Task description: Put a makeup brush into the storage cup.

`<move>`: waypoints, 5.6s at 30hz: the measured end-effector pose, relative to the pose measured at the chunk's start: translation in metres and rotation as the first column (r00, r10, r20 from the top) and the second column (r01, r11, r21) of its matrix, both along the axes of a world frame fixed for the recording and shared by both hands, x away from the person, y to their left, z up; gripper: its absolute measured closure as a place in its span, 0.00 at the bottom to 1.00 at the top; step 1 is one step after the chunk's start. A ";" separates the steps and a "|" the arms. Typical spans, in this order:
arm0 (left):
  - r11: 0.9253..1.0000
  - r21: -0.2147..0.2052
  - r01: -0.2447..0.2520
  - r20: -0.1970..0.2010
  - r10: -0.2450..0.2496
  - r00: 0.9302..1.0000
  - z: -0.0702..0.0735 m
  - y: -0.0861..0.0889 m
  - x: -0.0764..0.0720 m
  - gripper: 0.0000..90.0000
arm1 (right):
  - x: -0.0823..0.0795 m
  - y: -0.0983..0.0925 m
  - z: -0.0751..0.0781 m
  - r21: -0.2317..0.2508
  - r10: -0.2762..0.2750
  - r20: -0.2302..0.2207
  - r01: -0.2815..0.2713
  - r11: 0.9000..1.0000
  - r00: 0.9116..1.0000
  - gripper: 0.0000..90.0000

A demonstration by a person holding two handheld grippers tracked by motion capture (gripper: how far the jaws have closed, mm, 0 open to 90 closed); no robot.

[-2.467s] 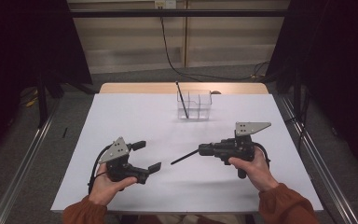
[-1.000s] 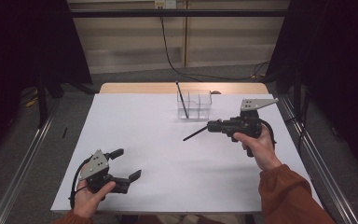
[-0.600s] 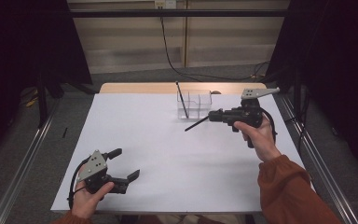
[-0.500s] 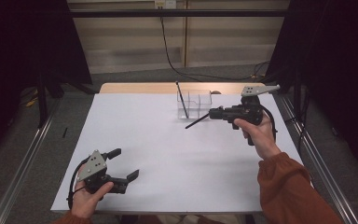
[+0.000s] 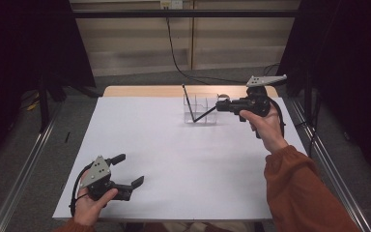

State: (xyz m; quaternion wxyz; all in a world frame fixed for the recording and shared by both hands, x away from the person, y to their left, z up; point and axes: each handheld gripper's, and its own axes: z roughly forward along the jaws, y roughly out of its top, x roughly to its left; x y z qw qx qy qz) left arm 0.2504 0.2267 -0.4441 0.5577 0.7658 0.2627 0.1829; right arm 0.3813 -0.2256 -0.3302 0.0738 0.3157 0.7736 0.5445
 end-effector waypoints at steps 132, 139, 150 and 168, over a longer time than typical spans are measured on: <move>1.000 0.015 -0.016 0.000 0.016 1.000 -0.002 0.003 0.008 0.03 | 0.058 0.018 -0.062 -0.028 -0.214 0.001 0.214 0.976 0.977 0.00; 1.000 0.012 -0.016 -0.001 0.016 1.000 -0.002 0.004 0.008 0.03 | 0.045 0.014 -0.061 -0.006 -0.206 0.013 0.206 0.979 0.978 0.01; 1.000 0.012 -0.014 0.001 0.014 1.000 -0.002 0.005 0.008 0.03 | 0.022 0.005 -0.061 -0.015 -0.246 0.065 0.248 0.969 0.967 0.02; 1.000 0.006 -0.024 0.001 0.024 1.000 -0.001 0.007 0.009 0.03 | -0.008 -0.016 -0.065 0.026 -0.239 0.078 0.237 0.971 0.968 0.00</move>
